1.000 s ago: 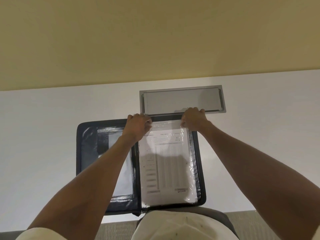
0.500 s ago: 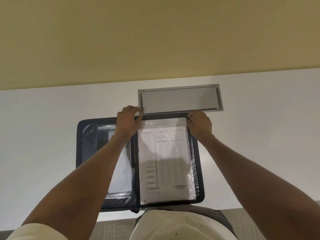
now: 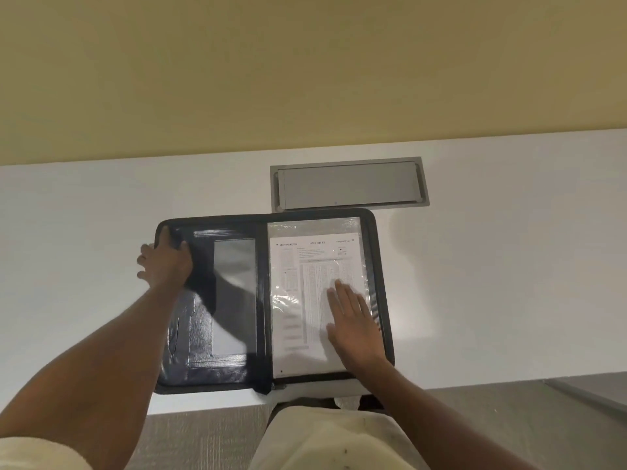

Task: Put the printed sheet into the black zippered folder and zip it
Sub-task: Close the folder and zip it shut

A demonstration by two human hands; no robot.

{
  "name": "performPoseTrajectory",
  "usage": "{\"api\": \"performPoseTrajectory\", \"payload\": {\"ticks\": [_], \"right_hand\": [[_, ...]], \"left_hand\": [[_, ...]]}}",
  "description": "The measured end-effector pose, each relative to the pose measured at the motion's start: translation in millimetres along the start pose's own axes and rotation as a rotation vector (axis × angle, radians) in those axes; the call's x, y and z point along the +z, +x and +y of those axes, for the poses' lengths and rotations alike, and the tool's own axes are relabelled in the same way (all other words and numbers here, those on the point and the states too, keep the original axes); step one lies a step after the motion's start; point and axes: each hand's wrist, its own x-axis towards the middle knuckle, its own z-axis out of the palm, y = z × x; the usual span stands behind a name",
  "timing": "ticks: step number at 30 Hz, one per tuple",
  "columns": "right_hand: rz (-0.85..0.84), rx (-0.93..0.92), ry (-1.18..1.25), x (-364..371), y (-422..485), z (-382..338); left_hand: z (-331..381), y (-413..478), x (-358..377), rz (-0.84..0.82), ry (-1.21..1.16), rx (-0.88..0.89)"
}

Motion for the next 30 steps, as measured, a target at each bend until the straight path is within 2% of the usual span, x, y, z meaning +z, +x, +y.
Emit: {"api": "performPoseTrajectory", "payload": {"ticks": [3,9,30], "right_hand": [[-0.058,0.029,-0.039,8.4,-14.4,8.4],[-0.092,0.031,-0.082,6.1,-24.1,29.0],[-0.064,0.087,-0.175,-2.8,-41.8,119.8]], "left_hand": [[-9.5,-3.3,0.1,-0.019,-0.004,-0.061],[-9.4,-11.8,-5.6,0.027,-0.060,-0.047],[18.4,-62.1,-8.5,0.094,-0.155,0.150]]}}
